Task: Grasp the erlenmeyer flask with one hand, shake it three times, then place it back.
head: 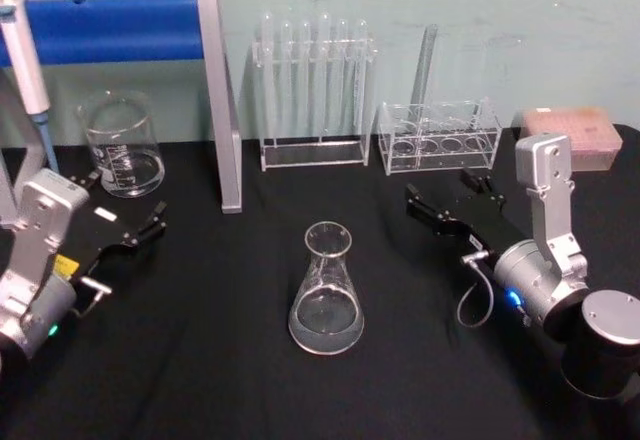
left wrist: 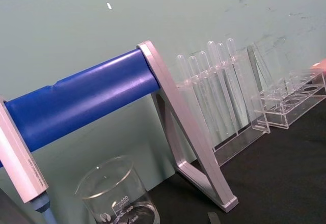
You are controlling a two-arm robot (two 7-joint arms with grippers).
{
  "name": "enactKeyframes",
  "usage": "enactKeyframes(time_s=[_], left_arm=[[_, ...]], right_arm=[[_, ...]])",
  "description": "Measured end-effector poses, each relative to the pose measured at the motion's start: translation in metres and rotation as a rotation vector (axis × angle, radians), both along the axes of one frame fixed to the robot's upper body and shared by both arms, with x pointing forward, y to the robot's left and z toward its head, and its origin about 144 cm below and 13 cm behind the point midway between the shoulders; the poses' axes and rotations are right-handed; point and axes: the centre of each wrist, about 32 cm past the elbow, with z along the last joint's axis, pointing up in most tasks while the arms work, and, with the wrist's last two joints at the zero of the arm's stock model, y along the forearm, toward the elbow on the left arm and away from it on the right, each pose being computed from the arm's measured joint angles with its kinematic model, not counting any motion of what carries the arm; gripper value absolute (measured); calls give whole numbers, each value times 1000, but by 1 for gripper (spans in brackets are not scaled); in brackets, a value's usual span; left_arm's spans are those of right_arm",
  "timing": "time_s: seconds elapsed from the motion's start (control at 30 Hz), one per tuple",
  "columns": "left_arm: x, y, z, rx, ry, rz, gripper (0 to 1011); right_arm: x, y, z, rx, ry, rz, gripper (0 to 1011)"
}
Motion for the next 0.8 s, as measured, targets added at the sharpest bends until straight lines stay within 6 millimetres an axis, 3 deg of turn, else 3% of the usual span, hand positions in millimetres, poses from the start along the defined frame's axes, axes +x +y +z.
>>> enactKeyframes(time_s=[0.8], left_arm=[[0, 0, 0, 0, 0, 0, 1001]], right_arm=[[-1, 0, 0, 1, -5, -2, 1000]])
